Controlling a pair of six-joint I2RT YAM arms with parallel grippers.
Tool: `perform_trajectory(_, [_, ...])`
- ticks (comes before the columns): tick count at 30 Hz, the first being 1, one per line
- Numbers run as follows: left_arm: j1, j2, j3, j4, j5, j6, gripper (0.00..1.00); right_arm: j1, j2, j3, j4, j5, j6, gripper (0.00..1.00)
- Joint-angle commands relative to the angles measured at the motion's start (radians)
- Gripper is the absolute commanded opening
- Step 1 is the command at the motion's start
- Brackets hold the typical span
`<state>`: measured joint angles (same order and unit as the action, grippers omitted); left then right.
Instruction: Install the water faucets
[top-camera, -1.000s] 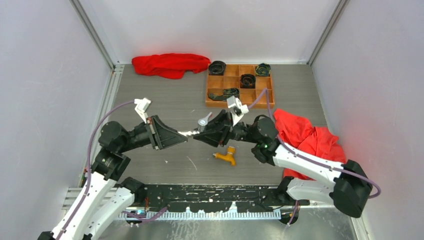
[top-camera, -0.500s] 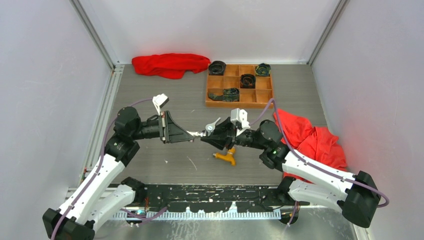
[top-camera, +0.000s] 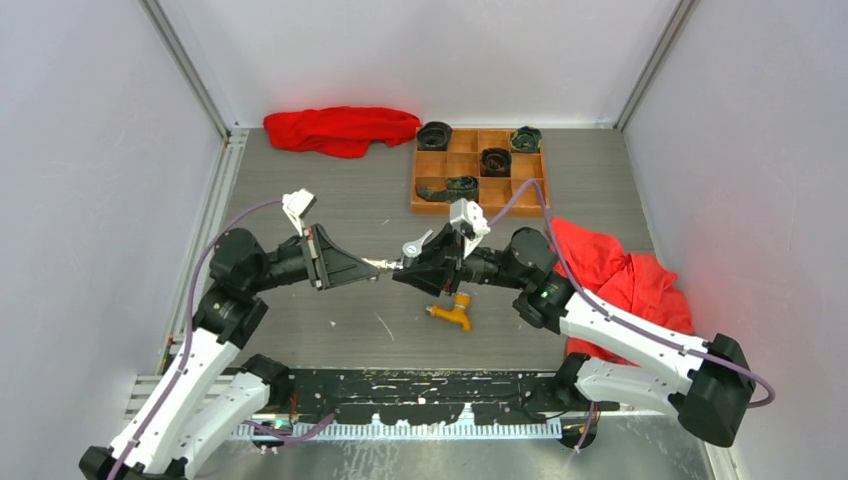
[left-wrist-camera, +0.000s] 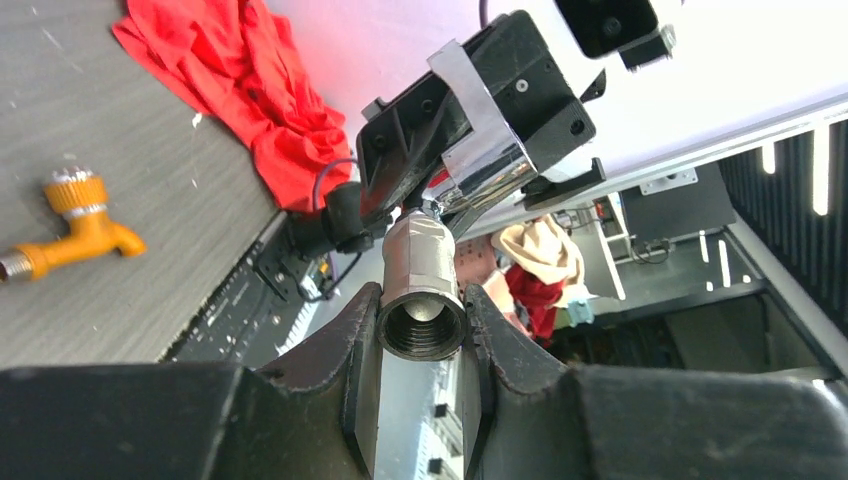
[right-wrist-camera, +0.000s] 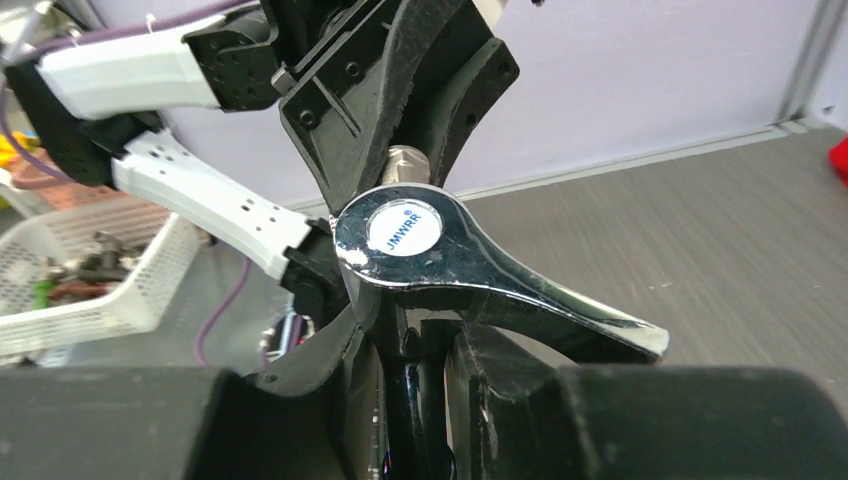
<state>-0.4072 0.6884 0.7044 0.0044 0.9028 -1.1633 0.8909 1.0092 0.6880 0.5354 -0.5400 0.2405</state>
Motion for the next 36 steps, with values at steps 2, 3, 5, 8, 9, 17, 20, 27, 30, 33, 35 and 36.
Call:
perform_trajectory(2, [-0.012,-0.075,0.002,0.054,-0.066,0.178,0.0,-0.014,0.052,0.124,-0.037,-0.16,0.307,0.01])
perform_trajectory(3, [-0.012,-0.085,-0.002,0.054,-0.075,0.189,0.0,-0.019,0.064,0.133,-0.034,-0.194,0.346,0.01])
perform_trajectory(5, [-0.012,-0.098,-0.013,0.069,-0.082,0.197,0.0,-0.022,0.09,0.149,-0.005,-0.253,0.41,0.01])
perform_trajectory(8, [-0.012,-0.102,-0.026,0.089,-0.081,0.2,0.0,-0.023,0.13,0.187,0.003,-0.303,0.473,0.01])
perform_trajectory(9, [-0.012,-0.102,-0.027,0.092,-0.08,0.2,0.0,-0.023,0.143,0.2,0.005,-0.317,0.494,0.01])
perform_trajectory(17, [-0.012,-0.136,-0.045,0.091,-0.115,0.246,0.0,-0.024,0.253,0.268,0.023,-0.361,0.65,0.01])
perform_trajectory(20, [-0.013,-0.138,-0.052,0.096,-0.141,0.248,0.0,-0.023,0.262,0.258,0.04,-0.332,0.681,0.01])
perform_trajectory(27, [-0.014,-0.132,-0.088,0.168,-0.182,0.233,0.0,-0.023,0.304,0.245,0.094,-0.251,0.776,0.01])
perform_trajectory(30, [-0.015,-0.16,-0.12,0.181,-0.195,0.301,0.0,-0.024,0.352,0.24,0.174,-0.261,0.862,0.01])
perform_trajectory(33, [-0.014,-0.206,-0.165,0.194,-0.215,0.427,0.0,-0.028,0.398,0.237,0.237,-0.289,0.92,0.01])
perform_trajectory(35, [-0.015,-0.23,-0.211,0.239,-0.221,0.469,0.0,-0.036,0.419,0.235,0.257,-0.313,0.948,0.01])
perform_trajectory(36, [-0.015,-0.237,-0.229,0.263,-0.228,0.479,0.0,-0.039,0.428,0.233,0.257,-0.323,0.952,0.01])
